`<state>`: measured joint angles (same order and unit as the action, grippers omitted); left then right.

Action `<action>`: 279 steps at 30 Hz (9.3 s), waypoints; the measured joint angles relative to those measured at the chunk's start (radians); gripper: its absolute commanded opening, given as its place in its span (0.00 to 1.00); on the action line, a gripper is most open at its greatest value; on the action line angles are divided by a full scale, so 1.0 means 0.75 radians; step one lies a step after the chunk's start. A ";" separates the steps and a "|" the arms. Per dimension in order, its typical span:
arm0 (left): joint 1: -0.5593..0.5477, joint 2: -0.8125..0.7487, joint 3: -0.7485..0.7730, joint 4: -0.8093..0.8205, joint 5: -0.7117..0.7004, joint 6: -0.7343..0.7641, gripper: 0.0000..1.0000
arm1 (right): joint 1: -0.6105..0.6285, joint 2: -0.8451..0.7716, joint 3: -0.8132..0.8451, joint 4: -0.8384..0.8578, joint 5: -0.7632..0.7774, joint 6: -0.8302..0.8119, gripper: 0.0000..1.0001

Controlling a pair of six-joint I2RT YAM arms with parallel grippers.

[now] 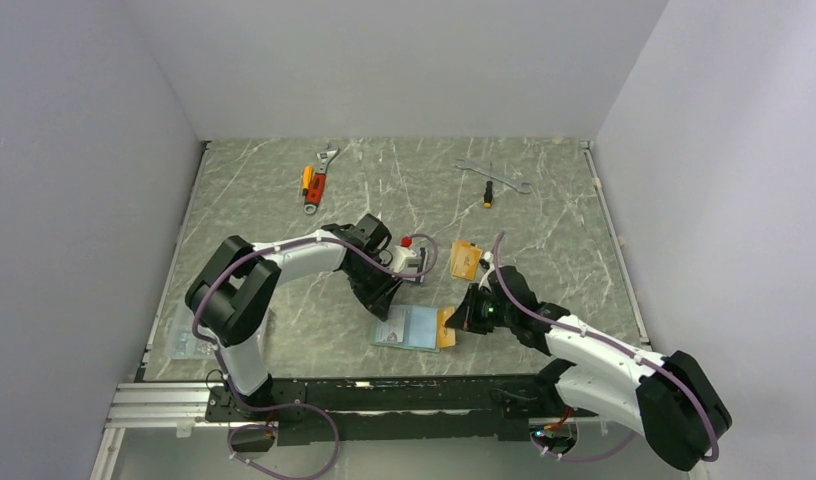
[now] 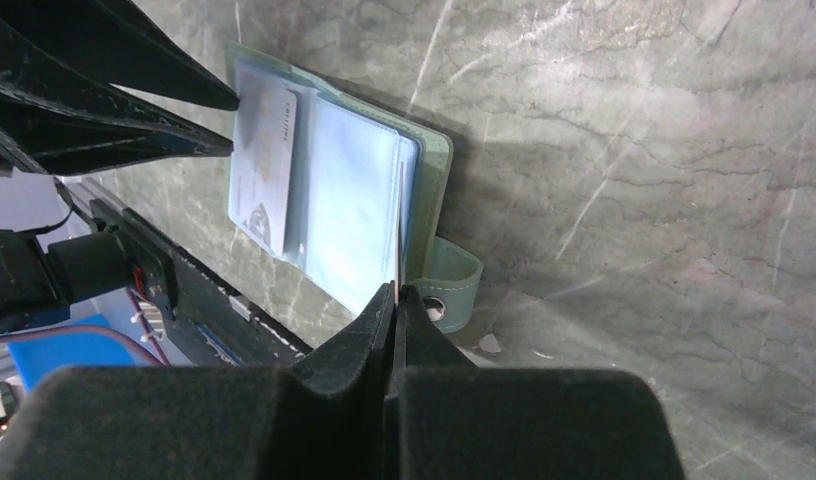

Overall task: Put the credit cards into the card holder
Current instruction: Turn over the card slot in the card holder, then insert the credit card into the card holder.

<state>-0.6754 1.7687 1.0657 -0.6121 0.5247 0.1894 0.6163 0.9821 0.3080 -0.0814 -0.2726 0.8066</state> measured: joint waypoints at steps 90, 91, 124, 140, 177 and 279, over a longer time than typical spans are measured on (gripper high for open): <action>-0.032 -0.143 -0.052 -0.022 -0.016 0.449 0.31 | -0.085 0.675 0.131 0.544 -0.599 -0.012 0.00; -0.035 -0.143 -0.062 -0.021 -0.032 0.468 0.31 | -0.087 0.693 0.131 0.562 -0.609 -0.006 0.00; -0.110 -0.168 -0.161 0.036 -0.256 0.724 0.24 | -0.152 0.808 0.124 0.697 -0.736 0.038 0.00; -0.114 -0.168 -0.160 0.039 -0.267 0.723 0.20 | -0.151 0.880 0.122 0.739 -0.771 0.048 0.00; -0.237 -0.213 -0.217 0.064 -0.283 0.730 0.07 | -0.110 0.923 0.111 0.899 -0.648 0.171 0.00; 0.702 -0.442 0.021 -0.312 0.299 0.385 0.00 | 0.910 1.128 1.089 -0.638 1.056 0.080 0.96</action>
<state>-0.1490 1.4372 1.0813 -0.8459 0.7490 0.4782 1.2991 1.8278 1.1248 -0.5598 0.5194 0.8665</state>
